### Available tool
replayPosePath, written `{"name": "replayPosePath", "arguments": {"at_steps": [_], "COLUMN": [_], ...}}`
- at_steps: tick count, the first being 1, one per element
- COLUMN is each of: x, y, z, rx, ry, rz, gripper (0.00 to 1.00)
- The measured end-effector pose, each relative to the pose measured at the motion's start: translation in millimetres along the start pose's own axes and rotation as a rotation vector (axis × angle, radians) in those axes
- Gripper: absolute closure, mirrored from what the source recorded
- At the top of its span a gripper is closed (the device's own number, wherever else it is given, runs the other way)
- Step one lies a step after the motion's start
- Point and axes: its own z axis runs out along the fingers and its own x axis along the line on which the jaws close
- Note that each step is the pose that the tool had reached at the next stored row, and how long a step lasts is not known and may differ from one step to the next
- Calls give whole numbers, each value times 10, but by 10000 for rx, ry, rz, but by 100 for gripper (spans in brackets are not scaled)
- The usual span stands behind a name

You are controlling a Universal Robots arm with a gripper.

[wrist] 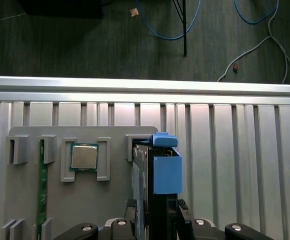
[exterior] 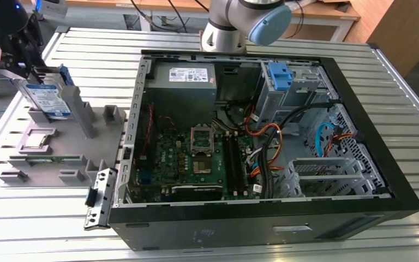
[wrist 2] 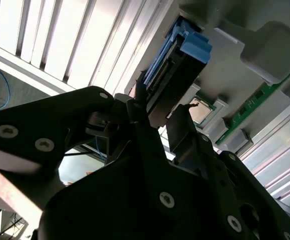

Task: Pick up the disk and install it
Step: 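Pick up the disk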

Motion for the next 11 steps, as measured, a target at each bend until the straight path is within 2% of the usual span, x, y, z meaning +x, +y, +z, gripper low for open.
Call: {"name": "replayPosePath", "arguments": {"at_steps": [11], "x": [-20], "y": [-1], "z": [25], "rx": [-1], "ry": [-6], "rz": [0], "gripper": [56]}}
